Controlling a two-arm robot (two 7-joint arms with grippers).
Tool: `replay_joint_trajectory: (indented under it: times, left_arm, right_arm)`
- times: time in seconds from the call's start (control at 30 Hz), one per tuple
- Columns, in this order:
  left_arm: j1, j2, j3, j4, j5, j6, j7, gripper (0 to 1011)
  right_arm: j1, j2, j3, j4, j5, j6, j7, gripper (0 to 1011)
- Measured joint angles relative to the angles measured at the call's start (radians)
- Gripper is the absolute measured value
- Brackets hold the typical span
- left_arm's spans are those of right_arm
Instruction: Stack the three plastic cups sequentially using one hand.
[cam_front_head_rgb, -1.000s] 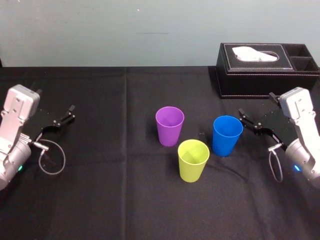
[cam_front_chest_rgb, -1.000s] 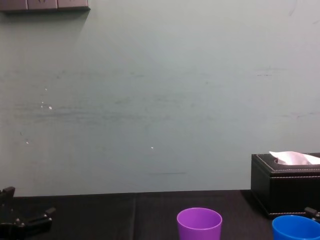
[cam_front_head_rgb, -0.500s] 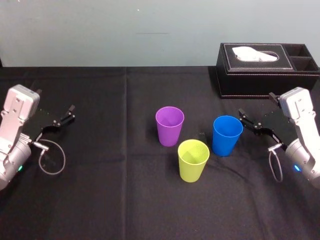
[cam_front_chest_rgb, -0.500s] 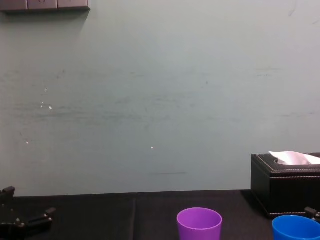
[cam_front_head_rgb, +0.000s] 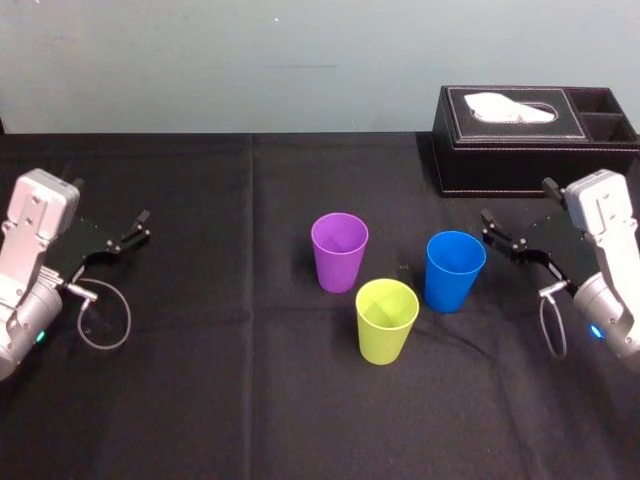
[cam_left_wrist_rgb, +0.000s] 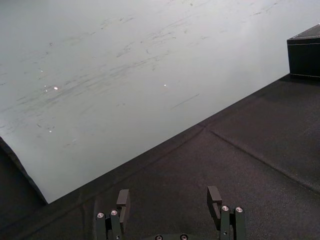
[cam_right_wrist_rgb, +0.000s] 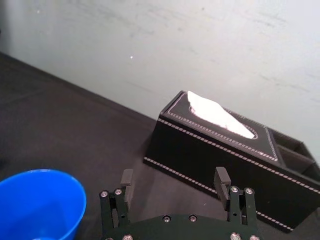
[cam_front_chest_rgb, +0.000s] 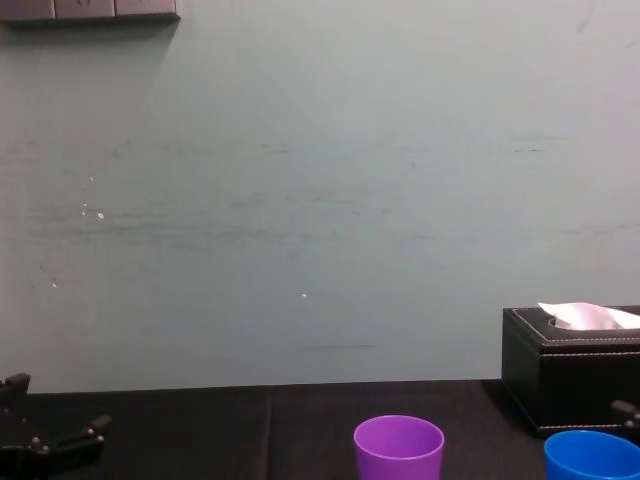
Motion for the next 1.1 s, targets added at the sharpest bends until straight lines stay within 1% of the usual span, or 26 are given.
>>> replay_joint_trajectory:
  times: [0.17, 0.27, 0.4, 0.43, 0.5, 0.53, 0.6, 0.63, 0.7, 0.73, 0.8, 0.87, 0.9, 1.1]
  left_arm:
    - [0.0, 0.0, 0.0, 0.0, 0.0, 0.0, 0.0, 1011]
    - [0.0, 0.0, 0.0, 0.0, 0.0, 0.0, 0.0, 1011]
    - [0.0, 0.0, 0.0, 0.0, 0.0, 0.0, 0.0, 1011]
    - [0.0, 0.0, 0.0, 0.0, 0.0, 0.0, 0.0, 1011]
    - [0.0, 0.0, 0.0, 0.0, 0.0, 0.0, 0.0, 1011]
    - [0.0, 0.0, 0.0, 0.0, 0.0, 0.0, 0.0, 1011]
    - [0.0, 0.0, 0.0, 0.0, 0.0, 0.0, 0.0, 1012]
    - [0.0, 0.0, 0.0, 0.0, 0.0, 0.0, 0.0, 1011]
    - [0.0, 0.0, 0.0, 0.0, 0.0, 0.0, 0.0, 1011]
    - [0.0, 0.0, 0.0, 0.0, 0.0, 0.0, 0.0, 1011]
    - [0.0, 0.0, 0.0, 0.0, 0.0, 0.0, 0.0, 1011]
    - [0.0, 0.0, 0.0, 0.0, 0.0, 0.0, 0.0, 1011]
    - [0.0, 0.0, 0.0, 0.0, 0.0, 0.0, 0.0, 1011]
    - [0.0, 0.0, 0.0, 0.0, 0.0, 0.0, 0.0, 1011]
  right_arm:
    - [-0.013, -0.011, 0.025, -0.02, -0.004, -0.012, -0.011, 1003]
    - [-0.029, -0.009, 0.043, -0.05, 0.006, -0.009, -0.009, 1003]
    - [-0.075, 0.01, 0.088, -0.11, 0.055, 0.009, 0.004, 1003]
    - [-0.099, 0.022, 0.112, -0.141, 0.079, 0.013, 0.014, 1003]
    - [-0.127, 0.035, 0.133, -0.172, 0.105, 0.016, 0.026, 1003]
    - [-0.157, 0.052, 0.156, -0.205, 0.13, 0.022, 0.039, 1003]
    - [-0.19, 0.068, 0.178, -0.237, 0.154, 0.031, 0.053, 1003]
    - [-0.225, 0.084, 0.196, -0.266, 0.175, 0.039, 0.069, 1003]
    - [-0.253, 0.096, 0.209, -0.291, 0.193, 0.047, 0.083, 1003]
    - [-0.288, 0.11, 0.223, -0.316, 0.211, 0.056, 0.099, 1003]
    - [-0.333, 0.124, 0.236, -0.344, 0.232, 0.065, 0.121, 1003]
    - [-0.355, 0.129, 0.24, -0.356, 0.242, 0.068, 0.135, 1003]
    - [-0.376, 0.133, 0.242, -0.366, 0.25, 0.073, 0.15, 1003]
    - [-0.41, 0.127, 0.232, -0.375, 0.27, 0.099, 0.19, 1003]
